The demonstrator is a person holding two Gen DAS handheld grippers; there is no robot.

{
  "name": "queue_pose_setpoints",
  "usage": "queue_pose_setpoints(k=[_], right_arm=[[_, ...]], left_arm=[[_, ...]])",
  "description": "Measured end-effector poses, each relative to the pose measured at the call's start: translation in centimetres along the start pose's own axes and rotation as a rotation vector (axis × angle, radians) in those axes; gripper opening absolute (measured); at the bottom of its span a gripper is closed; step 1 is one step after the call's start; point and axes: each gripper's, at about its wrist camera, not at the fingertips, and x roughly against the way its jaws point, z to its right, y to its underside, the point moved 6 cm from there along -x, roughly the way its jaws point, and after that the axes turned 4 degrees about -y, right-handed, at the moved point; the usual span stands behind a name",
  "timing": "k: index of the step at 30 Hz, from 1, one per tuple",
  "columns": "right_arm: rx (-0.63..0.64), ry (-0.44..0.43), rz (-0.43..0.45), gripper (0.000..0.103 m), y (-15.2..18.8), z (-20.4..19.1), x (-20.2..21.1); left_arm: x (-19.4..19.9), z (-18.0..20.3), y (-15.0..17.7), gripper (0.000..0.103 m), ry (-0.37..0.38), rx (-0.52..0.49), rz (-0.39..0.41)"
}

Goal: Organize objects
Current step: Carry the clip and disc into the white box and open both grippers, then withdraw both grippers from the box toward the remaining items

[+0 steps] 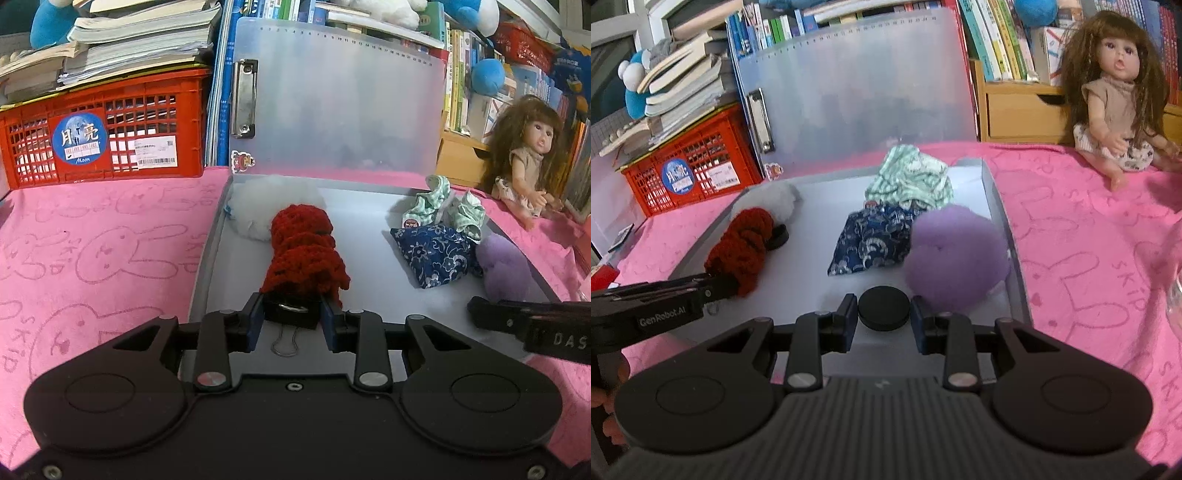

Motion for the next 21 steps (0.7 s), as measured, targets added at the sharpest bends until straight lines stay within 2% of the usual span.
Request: queue_pose_setpoints(k=[3,4,5,8,14,21], right_arm=[[0.02,0.01,0.006,0.039,0.1,-0.2,0.0],[0.023,0.013,0.005,0.043,0.1,-0.3,0.0],[0.021,0.016,0.007,0.055,0.1,-0.3,0.1],[0.012,0.008,0.021,0.063,0.1,-0.3,0.7],[0.041,0.014,0.057,0.068,0.0,-0.9,2.9],[0.094,-0.001,0.108,0.072,0.4,-2.0,6.6]], left_arm=[[0.0,0.1,0.0,0.044,-0.007,-0.006,0.001],[0.1,0.2,0.0,0.045,-0.01,-0.005,-0.002],[0.2,0.2,0.0,0.048,-0.011,-0.004,-0.004],[0.9,0.4,-0.2,0.056,-0.004,-0.006,0.009],[3.6,0.6,-0.8,0.071,0.012,-0.019,0.05],[7.7,1.1,-0.5,0.078,0.055,-0.063,0.091]])
